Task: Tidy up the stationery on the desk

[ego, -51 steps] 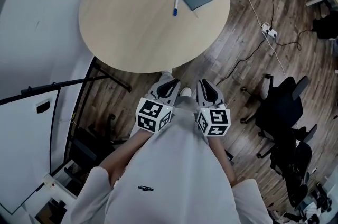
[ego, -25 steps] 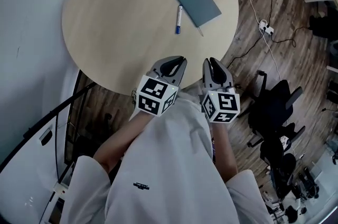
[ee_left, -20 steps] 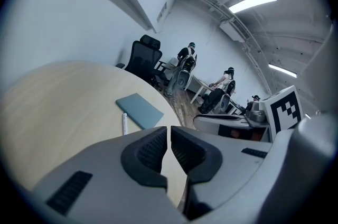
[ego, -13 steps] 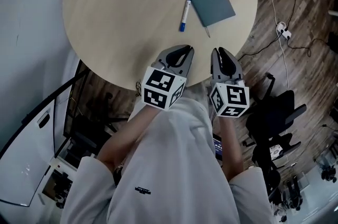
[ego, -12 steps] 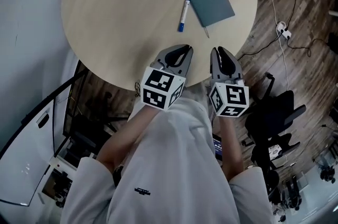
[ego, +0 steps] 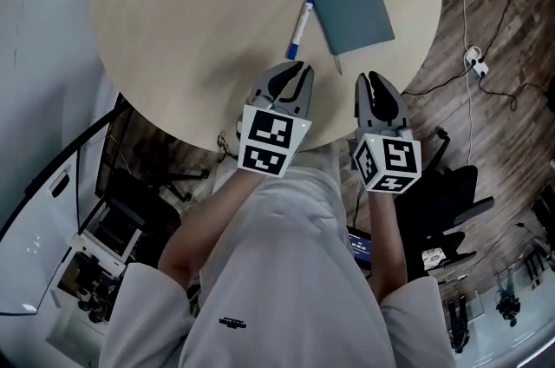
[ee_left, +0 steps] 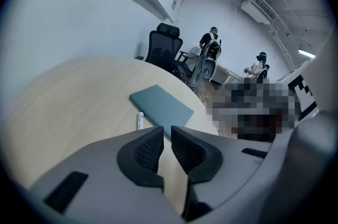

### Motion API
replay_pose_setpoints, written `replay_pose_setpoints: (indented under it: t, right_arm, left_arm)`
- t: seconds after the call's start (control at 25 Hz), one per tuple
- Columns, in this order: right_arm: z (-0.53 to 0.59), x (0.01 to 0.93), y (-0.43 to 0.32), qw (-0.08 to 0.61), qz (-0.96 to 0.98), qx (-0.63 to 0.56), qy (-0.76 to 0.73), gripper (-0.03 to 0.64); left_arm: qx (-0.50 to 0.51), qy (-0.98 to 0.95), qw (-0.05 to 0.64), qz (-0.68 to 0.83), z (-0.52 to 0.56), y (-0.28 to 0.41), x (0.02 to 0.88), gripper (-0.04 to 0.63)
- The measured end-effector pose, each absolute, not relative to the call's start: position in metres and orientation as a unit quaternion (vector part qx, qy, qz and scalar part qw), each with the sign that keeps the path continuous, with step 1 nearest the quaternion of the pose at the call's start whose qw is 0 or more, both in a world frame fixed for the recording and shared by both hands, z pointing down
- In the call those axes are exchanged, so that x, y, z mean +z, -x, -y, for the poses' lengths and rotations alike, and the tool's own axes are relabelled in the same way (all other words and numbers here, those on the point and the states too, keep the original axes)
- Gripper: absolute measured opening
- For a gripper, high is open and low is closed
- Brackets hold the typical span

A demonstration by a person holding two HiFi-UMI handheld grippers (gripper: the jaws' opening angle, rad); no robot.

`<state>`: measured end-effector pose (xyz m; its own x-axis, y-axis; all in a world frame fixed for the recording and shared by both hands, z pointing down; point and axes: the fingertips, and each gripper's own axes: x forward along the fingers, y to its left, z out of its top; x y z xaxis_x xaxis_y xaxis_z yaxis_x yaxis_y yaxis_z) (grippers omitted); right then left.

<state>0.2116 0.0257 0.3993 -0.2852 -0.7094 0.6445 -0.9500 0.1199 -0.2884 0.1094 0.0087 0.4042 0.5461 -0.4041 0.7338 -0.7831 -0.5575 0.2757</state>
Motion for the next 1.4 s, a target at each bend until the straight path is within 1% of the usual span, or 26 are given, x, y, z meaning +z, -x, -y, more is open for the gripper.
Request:
replay_pose_setpoints:
  t: [0.16,0.24,0.28,0.6,0.64,0.68,0.72,0.8,0.96,1.2,1.4]
  right_arm:
    - [-0.026,0.421,-0.2,0.188,0.731,0.354,-0.553,0.075]
    - [-0.025,0.432,-0.196,0.192,0.73,0.362,-0.547,0.075]
    - [-0.024,0.436,-0.196,0.193,0.729,0.364,-0.546,0.075]
    - [0.004,0.462,-0.215,0.205,0.747,0.349,-0.528,0.081]
    - [0.007,0.467,-0.22,0.214,0.744,0.35,-0.527,0.104]
    - [0.01,0.472,-0.224,0.223,0.741,0.352,-0.526,0.156]
    - [0.014,0.476,-0.228,0.23,0.739,0.352,-0.526,0.184]
    - [0.022,0.482,-0.234,0.239,0.738,0.351,-0.525,0.21]
    - [0.041,0.492,-0.247,0.251,0.735,0.343,-0.529,0.24]
    - [0.068,0.51,-0.266,0.279,0.733,0.329,-0.525,0.267]
    - [0.075,0.523,-0.277,0.287,0.73,0.338,-0.519,0.27]
  left_arm:
    - [0.324,-0.812,0.313,0.372,0.002,-0.102,0.432,0.045]
    - [0.329,-0.808,0.317,0.373,0.007,-0.1,0.444,0.088]
    - [0.33,-0.807,0.319,0.372,0.009,-0.099,0.449,0.096]
    - [0.321,-0.808,0.34,0.359,0.019,-0.117,0.472,0.104]
    - [0.32,-0.807,0.345,0.357,0.019,-0.121,0.474,0.106]
    - [0.318,-0.806,0.351,0.355,0.018,-0.124,0.477,0.11]
    - [0.316,-0.805,0.357,0.354,0.018,-0.127,0.479,0.119]
    - [0.313,-0.801,0.368,0.353,0.019,-0.131,0.486,0.134]
    - [0.311,-0.793,0.388,0.352,0.022,-0.14,0.5,0.159]
    - [0.304,-0.785,0.405,0.356,0.027,-0.151,0.52,0.163]
    - [0.305,-0.773,0.417,0.369,0.033,-0.158,0.533,0.171]
